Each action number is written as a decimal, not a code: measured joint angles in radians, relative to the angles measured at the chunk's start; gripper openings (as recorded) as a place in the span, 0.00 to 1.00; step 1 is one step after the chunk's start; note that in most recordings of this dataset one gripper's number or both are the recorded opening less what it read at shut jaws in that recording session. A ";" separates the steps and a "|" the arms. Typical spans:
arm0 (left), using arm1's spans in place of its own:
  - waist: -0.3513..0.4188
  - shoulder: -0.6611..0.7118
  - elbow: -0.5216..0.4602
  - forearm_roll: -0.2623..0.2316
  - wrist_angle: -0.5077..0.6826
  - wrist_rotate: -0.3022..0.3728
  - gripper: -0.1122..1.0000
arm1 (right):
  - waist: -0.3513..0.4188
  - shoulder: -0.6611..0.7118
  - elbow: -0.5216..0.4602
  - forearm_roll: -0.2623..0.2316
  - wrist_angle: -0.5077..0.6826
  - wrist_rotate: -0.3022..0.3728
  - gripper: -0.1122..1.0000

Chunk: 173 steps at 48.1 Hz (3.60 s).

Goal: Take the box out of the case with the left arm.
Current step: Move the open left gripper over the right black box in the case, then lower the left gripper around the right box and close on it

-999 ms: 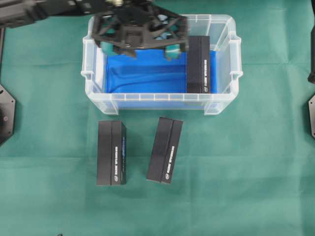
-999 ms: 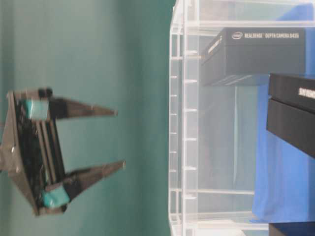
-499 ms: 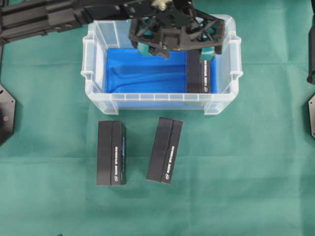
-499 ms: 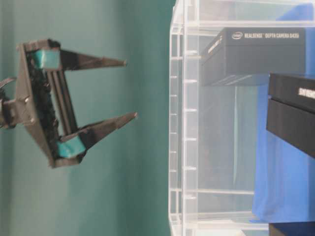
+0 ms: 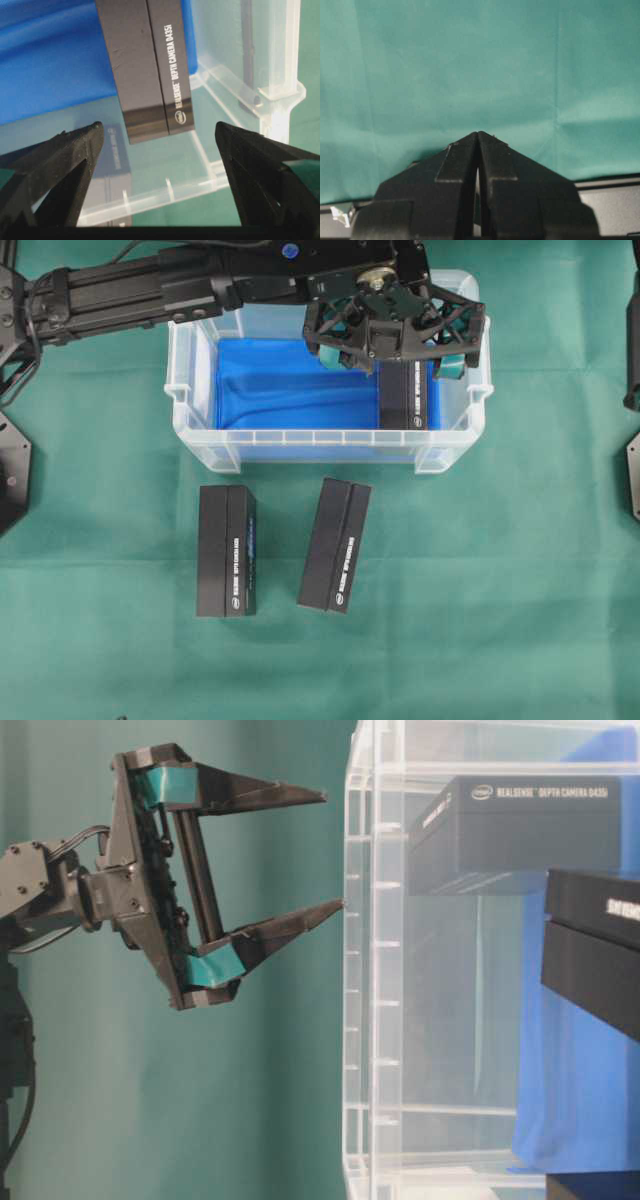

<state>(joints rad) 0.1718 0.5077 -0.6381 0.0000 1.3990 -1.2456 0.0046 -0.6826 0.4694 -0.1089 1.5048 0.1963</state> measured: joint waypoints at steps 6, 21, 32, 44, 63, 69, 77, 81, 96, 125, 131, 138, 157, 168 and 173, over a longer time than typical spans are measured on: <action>0.009 0.000 0.000 0.000 -0.003 0.002 0.97 | 0.000 0.000 0.000 0.002 0.000 0.000 0.10; 0.018 0.008 0.000 0.002 -0.020 0.002 0.97 | -0.002 0.000 0.000 0.002 0.000 0.000 0.10; 0.018 0.009 0.000 0.002 -0.021 0.002 0.97 | 0.000 0.000 0.002 0.002 0.000 0.000 0.10; 0.020 0.009 0.000 0.000 -0.021 0.000 0.97 | 0.000 0.000 0.002 0.000 0.002 0.000 0.10; 0.018 0.009 0.000 0.000 -0.021 0.000 0.97 | 0.000 0.000 0.002 0.002 0.002 0.000 0.10; 0.020 0.008 0.000 0.002 -0.021 0.002 0.97 | 0.000 0.000 0.002 0.000 0.000 0.000 0.10; 0.018 0.009 0.002 0.002 -0.020 0.000 0.97 | 0.000 0.000 0.002 0.000 0.000 0.000 0.10; 0.020 0.009 0.011 0.002 -0.021 0.000 0.97 | 0.000 0.000 0.002 0.002 0.002 0.000 0.10; 0.020 0.009 0.067 0.009 -0.066 0.000 0.97 | 0.000 0.000 0.002 0.000 0.000 0.000 0.10; 0.040 0.009 0.175 0.020 -0.232 -0.003 0.97 | 0.000 -0.005 0.002 0.000 0.000 -0.002 0.10; 0.040 0.009 0.193 0.020 -0.259 -0.002 0.97 | 0.000 -0.005 0.002 0.000 0.000 -0.002 0.10; 0.041 0.009 0.219 0.021 -0.267 -0.002 0.97 | 0.000 -0.005 0.000 0.002 0.000 -0.002 0.10; 0.041 0.032 0.265 0.020 -0.357 -0.002 0.97 | -0.002 -0.005 0.002 0.000 0.000 -0.002 0.10; 0.041 0.038 0.282 0.021 -0.362 0.000 0.97 | 0.000 -0.005 0.002 0.000 0.000 -0.002 0.10; 0.041 0.038 0.287 0.020 -0.364 -0.002 0.97 | 0.000 -0.005 0.002 0.002 0.000 -0.002 0.10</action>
<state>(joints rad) 0.2132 0.5461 -0.3513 0.0199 1.0354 -1.2471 0.0046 -0.6872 0.4709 -0.1074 1.5048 0.1948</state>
